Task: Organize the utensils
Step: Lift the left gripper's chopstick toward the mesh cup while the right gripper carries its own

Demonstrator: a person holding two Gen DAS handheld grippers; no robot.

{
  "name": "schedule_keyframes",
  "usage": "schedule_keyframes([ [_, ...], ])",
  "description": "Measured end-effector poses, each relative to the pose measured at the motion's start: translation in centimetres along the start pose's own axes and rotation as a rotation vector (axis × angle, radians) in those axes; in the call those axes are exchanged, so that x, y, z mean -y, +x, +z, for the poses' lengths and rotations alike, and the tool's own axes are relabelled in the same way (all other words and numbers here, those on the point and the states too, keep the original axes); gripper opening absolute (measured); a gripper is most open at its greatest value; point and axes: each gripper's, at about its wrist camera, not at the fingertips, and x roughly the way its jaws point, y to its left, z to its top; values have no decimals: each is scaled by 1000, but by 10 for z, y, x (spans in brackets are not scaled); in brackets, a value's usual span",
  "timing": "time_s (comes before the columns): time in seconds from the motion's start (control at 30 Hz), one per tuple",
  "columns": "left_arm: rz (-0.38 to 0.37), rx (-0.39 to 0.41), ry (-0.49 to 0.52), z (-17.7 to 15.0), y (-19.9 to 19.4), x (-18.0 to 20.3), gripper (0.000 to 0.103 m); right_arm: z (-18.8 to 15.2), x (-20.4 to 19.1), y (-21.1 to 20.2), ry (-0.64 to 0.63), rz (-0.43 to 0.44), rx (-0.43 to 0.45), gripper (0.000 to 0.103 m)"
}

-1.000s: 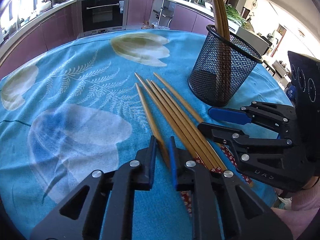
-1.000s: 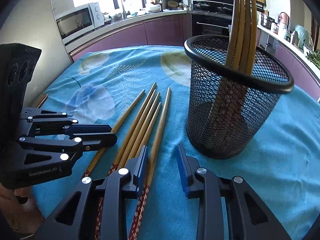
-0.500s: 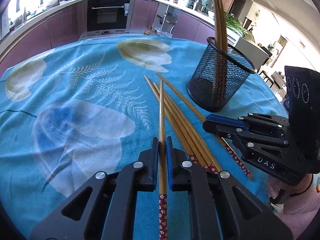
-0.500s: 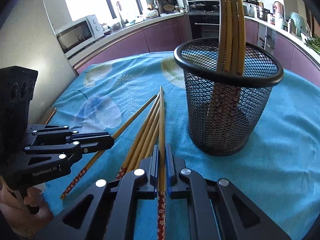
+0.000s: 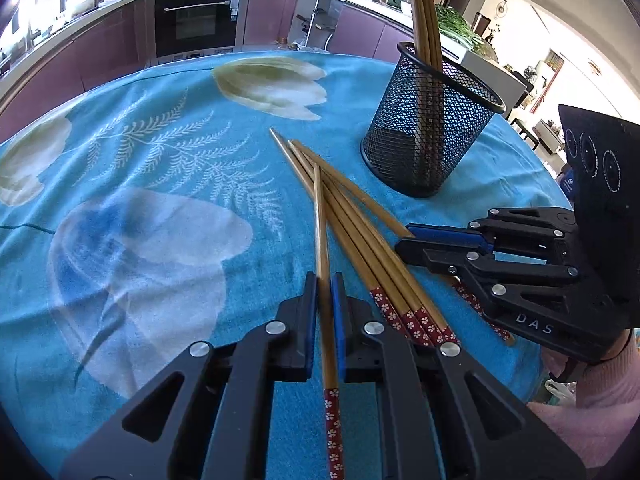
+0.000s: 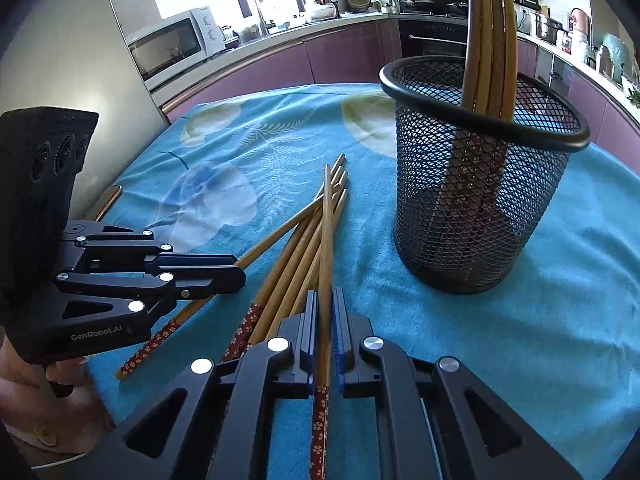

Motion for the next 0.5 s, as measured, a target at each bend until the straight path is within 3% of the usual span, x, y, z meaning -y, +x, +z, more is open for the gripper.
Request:
schedule_keyframes([
  [0.23,6,-2,-2,10,6,0,8,6,3,2,10,-4,15,6],
  [0.5,-15,44,-6,11,-12,3,7,8,5,-27,12,17,89,6],
])
